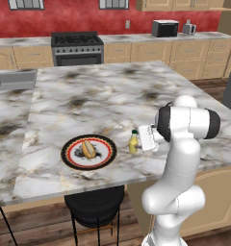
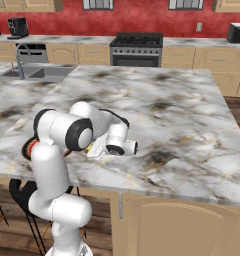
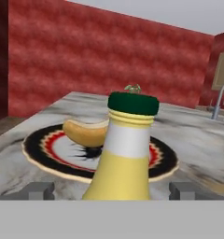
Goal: Move the hot dog bun to the plate on the dining table and place the condiment next to that plate. Then navigate to the fridge and take the sausage and place it on the plate as well.
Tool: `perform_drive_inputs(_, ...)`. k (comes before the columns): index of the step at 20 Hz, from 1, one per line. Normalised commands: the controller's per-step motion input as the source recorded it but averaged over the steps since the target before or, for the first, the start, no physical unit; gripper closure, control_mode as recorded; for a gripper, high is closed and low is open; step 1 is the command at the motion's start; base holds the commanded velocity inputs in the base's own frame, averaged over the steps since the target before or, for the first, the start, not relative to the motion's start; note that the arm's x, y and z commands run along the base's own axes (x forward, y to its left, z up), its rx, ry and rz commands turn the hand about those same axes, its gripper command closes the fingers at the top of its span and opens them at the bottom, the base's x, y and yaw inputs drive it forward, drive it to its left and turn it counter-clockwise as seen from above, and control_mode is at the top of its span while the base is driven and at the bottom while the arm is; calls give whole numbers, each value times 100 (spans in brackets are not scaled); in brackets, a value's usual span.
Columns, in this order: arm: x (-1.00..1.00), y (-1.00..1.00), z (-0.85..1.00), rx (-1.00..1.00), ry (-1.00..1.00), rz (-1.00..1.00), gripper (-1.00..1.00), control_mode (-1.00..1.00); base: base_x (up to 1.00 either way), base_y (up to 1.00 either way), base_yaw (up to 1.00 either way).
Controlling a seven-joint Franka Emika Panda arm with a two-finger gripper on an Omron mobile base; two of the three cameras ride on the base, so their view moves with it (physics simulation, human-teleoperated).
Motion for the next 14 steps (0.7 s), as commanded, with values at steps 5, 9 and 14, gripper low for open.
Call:
perform_drive_inputs(5,-20,-16,31,0,0,0,-100,-100,0,0,0)
perform_drive_inputs(9,-35,-9,46,0,0,-1,-100,-100,0,0,0)
perform_drive_inputs(14,-41,-6,57,0,-2,-4,-100,-100,0,0,0)
